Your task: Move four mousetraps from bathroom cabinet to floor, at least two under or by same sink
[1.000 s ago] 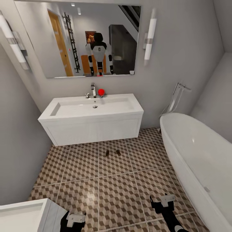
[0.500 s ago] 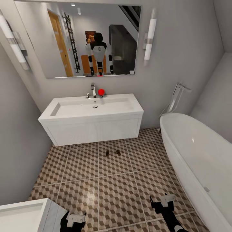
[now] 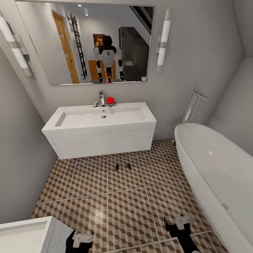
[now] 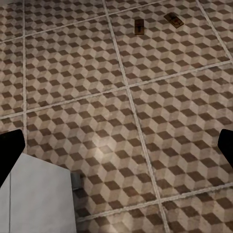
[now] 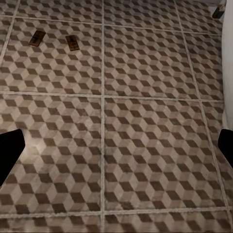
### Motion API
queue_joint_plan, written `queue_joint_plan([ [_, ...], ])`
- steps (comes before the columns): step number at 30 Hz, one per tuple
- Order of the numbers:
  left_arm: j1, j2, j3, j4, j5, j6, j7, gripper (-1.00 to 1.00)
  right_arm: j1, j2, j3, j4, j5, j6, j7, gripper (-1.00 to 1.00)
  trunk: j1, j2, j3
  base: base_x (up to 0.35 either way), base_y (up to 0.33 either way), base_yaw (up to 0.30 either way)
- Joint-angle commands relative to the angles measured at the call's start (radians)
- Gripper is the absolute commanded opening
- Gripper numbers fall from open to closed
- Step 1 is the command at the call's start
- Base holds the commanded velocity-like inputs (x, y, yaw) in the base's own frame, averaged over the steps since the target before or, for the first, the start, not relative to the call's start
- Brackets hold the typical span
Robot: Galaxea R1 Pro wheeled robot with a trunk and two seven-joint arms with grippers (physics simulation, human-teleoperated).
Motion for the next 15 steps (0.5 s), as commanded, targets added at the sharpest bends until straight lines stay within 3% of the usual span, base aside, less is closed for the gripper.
queue_joint_plan([
  [1,-0.002,-0.001,-0.009,0.004,0.005,-0.006,0.004,1.00,0.006,0.000,0.009,0.001,-0.005,-0.003,-0.005,1.00,0.001,-0.002,-0.002,0.000,0.000,0.000],
  [15,0.000,0.008,-0.007,0.004,0.011,0.002,0.011,1.00,0.158,-0.002,0.009,0.001,-0.006,-0.051,-0.009,1.00,0.001,-0.002,-0.002,0.000,0.000,0.000],
])
